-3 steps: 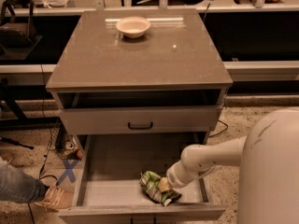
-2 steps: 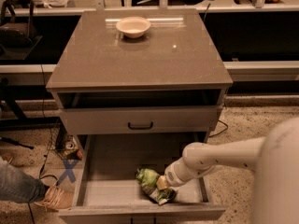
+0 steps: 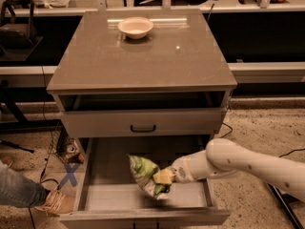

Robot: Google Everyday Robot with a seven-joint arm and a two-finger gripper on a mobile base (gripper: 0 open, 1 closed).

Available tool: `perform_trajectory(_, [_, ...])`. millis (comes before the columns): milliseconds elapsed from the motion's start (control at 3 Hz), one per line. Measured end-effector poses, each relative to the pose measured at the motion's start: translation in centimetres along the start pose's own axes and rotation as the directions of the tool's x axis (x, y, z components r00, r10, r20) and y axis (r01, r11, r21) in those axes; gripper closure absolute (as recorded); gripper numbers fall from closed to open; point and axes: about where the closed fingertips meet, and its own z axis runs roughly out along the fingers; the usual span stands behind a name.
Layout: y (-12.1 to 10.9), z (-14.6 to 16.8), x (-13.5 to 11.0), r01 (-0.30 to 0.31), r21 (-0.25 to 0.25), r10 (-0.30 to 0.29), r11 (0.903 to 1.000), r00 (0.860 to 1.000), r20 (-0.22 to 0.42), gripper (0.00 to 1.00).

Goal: Pick green jalapeno chip bag from middle drawer and place on counter

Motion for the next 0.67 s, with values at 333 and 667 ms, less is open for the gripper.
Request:
perform_trajectory(333, [0.9,-6.5,-0.9,0.075,0.021,-0.078,0.9969,0.988,0.132,1.00])
perform_trajectory(667, [-0.7,-9.6,1.1,0.046,0.068,-0.057,0.9966,0.982,0.180,1.00])
